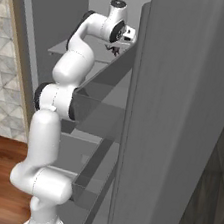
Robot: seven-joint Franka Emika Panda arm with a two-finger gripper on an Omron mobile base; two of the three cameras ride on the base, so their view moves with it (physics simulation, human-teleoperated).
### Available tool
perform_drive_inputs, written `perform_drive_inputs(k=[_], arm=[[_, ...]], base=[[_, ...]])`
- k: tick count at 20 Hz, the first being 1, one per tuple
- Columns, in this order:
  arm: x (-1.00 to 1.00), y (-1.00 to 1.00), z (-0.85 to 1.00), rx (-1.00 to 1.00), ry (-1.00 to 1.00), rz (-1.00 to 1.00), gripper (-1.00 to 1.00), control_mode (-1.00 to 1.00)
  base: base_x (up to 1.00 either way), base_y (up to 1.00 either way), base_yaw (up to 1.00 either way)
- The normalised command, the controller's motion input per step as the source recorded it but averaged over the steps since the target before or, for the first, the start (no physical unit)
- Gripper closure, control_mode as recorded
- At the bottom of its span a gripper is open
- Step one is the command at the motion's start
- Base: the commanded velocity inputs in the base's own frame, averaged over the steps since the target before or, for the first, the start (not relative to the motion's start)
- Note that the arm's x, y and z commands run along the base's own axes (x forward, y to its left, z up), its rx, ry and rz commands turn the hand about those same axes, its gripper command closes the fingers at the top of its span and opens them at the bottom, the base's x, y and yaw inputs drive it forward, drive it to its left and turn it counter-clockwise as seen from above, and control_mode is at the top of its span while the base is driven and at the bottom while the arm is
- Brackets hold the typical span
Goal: Take the fish from the fridge and place it on the digital scale on the counter by the fridge. Wait a few seconds for a reading, then move it to the plate on the dining counter.
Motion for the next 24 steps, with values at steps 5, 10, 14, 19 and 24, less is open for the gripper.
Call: perform_drive_inputs(k=[5,10,14,19,24], arm=[[0.00,0.00,-0.03,0.00,0.00,0.00,1.00,-1.00],[0.00,0.00,-0.02,0.00,0.00,0.00,1.00,-1.00],[0.00,0.00,0.00,0.00,0.01,0.00,1.00,-1.00],[-0.15,0.00,0.00,0.01,-0.01,0.00,1.00,-1.00],[-0.66,0.00,0.00,0.06,-0.12,0.00,1.00,-1.00]], base=[[0.00,0.00,0.00],[0.00,0.00,0.00],[0.00,0.00,0.00],[0.00,0.00,0.00],[0.00,0.00,0.00]])
